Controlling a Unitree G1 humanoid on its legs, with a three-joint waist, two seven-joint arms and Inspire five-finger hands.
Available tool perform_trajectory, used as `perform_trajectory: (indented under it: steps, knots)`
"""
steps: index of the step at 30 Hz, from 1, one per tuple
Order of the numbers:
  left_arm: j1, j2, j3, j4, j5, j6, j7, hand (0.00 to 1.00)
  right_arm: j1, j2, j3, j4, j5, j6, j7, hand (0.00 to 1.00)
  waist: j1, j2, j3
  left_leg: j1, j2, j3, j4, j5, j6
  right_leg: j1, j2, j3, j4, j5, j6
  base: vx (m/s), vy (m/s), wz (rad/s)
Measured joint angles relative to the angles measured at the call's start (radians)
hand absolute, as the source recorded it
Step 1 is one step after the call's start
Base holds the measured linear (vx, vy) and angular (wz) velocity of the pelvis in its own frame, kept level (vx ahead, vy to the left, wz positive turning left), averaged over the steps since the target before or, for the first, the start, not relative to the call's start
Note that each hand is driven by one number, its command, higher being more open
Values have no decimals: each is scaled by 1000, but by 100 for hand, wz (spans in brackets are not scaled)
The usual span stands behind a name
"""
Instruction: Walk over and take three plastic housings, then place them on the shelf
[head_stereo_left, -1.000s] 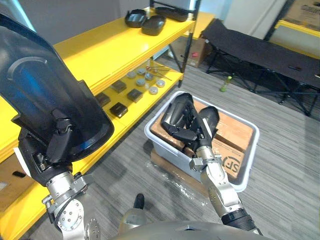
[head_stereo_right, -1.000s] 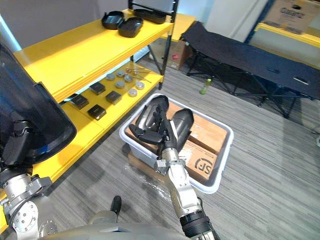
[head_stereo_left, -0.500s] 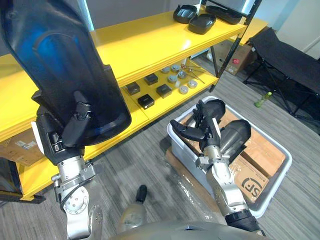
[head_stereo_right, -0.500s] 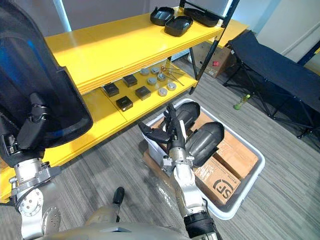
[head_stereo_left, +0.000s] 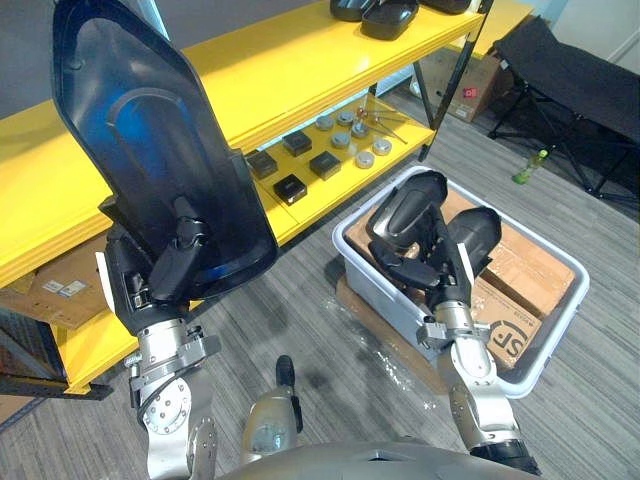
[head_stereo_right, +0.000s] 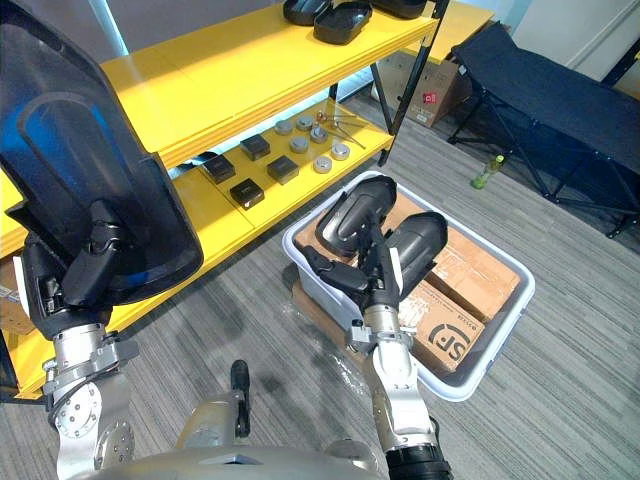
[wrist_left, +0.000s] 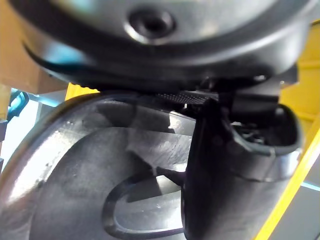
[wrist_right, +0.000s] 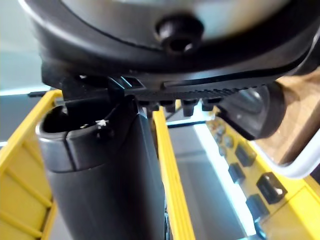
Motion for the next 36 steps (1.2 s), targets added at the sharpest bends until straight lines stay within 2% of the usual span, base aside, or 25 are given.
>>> perform_trajectory:
  steps: [3,5,6,7,9,10,11,12,14,15,17,18,20,21,22,24,25,26,28,29,30,31,32,34,36]
  knots:
    - [-3,1,2,-3,16,0,6,0,-20,13,57,0,-5,-23,-32,100,40,2,16,-44,6,-1,206,-154,5,56,-19,-3,-1,-33,-3,80,142,-1]
    - [-2,5,11,-20,16,5,3,0,-33,21,78,1,-9,-30,-40,100,55,-17,21,-63,-12,4,276,-206,23,71,-48,-14,1,-67,-49,113,211,14]
    - [-1,9,23,-39,16,6,2,0,-40,28,80,2,-9,-33,-44,100,73,-23,23,-62,-21,16,358,-264,51,87,-63,-13,2,-76,-75,173,208,4]
    - [-3,9,30,-45,16,6,2,0,-41,27,81,3,-9,-35,-46,100,74,-20,24,-60,-25,10,364,-310,47,93,-59,-10,38,-59,-98,260,250,31]
    - [-10,10,52,-51,18,7,4,0,-40,26,80,6,-7,-35,-49,100,69,-18,18,-38,-57,-15,337,-335,71,-30,-128,29,286,92,-175,288,303,42]
    - [-9,13,59,-54,21,7,5,0,-41,25,80,6,-8,-35,-46,100,71,-20,17,-24,-65,-15,314,-334,74,-57,-140,44,339,137,-190,300,343,23]
    - [-13,19,69,-57,28,7,14,0,-47,30,80,7,-8,-41,-37,100,63,-22,15,3,-83,-28,268,-330,87,-125,-136,107,449,136,-171,312,291,35]
    - [-16,20,71,-56,44,10,33,0,-47,35,81,8,-8,-50,-31,100,53,-22,15,41,-102,-47,217,-313,93,-169,-103,150,519,92,-137,326,267,48]
    - [-20,21,65,-56,50,13,46,0,-47,38,79,9,-9,-54,-30,100,36,-21,15,124,-138,-82,120,-284,105,-217,-37,166,516,25,-106,410,250,61]
    - [-29,24,56,-56,50,15,46,0,-48,37,66,6,-9,-59,-31,100,31,-15,12,172,-160,-106,61,-265,113,-265,6,165,468,-5,-115,342,181,64]
    - [-54,25,47,-54,50,21,46,0,-53,31,31,-13,-9,-60,-31,100,11,-8,3,212,-187,-145,11,-253,122,-356,65,192,358,-9,-117,242,63,78]
    - [-58,26,43,-53,50,21,45,0,-54,25,19,-22,-8,-60,-31,100,7,-5,3,222,-197,-157,6,-253,122,-384,79,218,320,-1,-104,391,84,96]
    - [-48,28,41,-39,53,22,46,0,-53,11,-33,-34,-5,-61,-30,100,-18,2,4,281,-234,-190,6,-253,122,-446,93,307,198,43,-45,404,64,101]
    - [-42,28,42,-35,53,24,48,0,-52,9,-45,-34,-5,-61,-30,100,-22,1,3,301,-241,-200,4,-255,120,-447,99,317,168,62,-43,381,5,110]
    - [-24,32,46,-35,52,23,53,0,-52,5,-65,-40,3,-61,-27,100,-25,-11,-7,342,-258,-213,-4,-270,102,-442,107,338,87,191,-65,397,-40,88]
    - [-7,48,57,-35,49,23,54,0,-52,5,-66,-45,2,-72,-23,100,-23,-49,-30,360,-290,-236,-2,-288,90,-440,112,336,23,381,-109,418,-108,66]
    - [0,36,60,-26,47,22,53,0,-59,-13,-68,-46,2,-80,-17,100,-7,-42,-44,362,-289,-247,12,-314,90,-425,115,294,4,354,-151,413,-143,11]
    - [4,17,66,-11,31,22,53,0,-81,-33,-65,-47,1,-80,-1,100,16,-14,-46,360,-268,-255,37,-335,81,-387,139,296,-58,353,-153,454,-126,2]
    - [-2,-2,68,10,3,26,45,0,-89,-48,-64,-48,1,-79,17,100,14,-2,-48,350,-257,-268,99,-349,52,-319,148,274,-138,356,-156,318,-29,22]
    - [-7,-3,60,24,2,27,30,0,-87,-50,-70,-48,1,-80,16,100,15,-5,-47,330,-238,-264,138,-389,63,-287,146,273,-163,356,-157,221,16,47]
    - [-13,3,60,30,8,27,13,0,-92,-50,-90,-48,1,-81,14,100,10,-4,-47,323,-183,-255,82,-393,68,-285,153,270,-162,356,-156,177,15,38]
    - [-13,3,60,28,14,27,9,0,-96,-54,-99,-48,1,-83,13,100,6,6,-49,327,-152,-258,29,-368,49,-286,166,265,-162,355,-156,110,14,-3]
    - [-8,1,63,29,18,27,10,0,-99,-50,-105,-47,1,-84,10,100,22,3,-48,349,-150,-253,6,-364,48,-285,172,278,-165,349,-152,81,18,-19]
    - [-4,-1,62,30,15,28,34,0,-93,-49,-106,-49,1,-117,10,100,11,5,-48,348,-153,-253,24,-368,43,-274,174,273,-163,330,-157,71,25,-6]
    - [-8,12,51,30,20,28,40,0,-81,-51,-116,-64,2,-188,11,100,6,11,-45,300,-153,-223,164,-397,-7,-239,174,272,-161,274,-151,86,28,18]
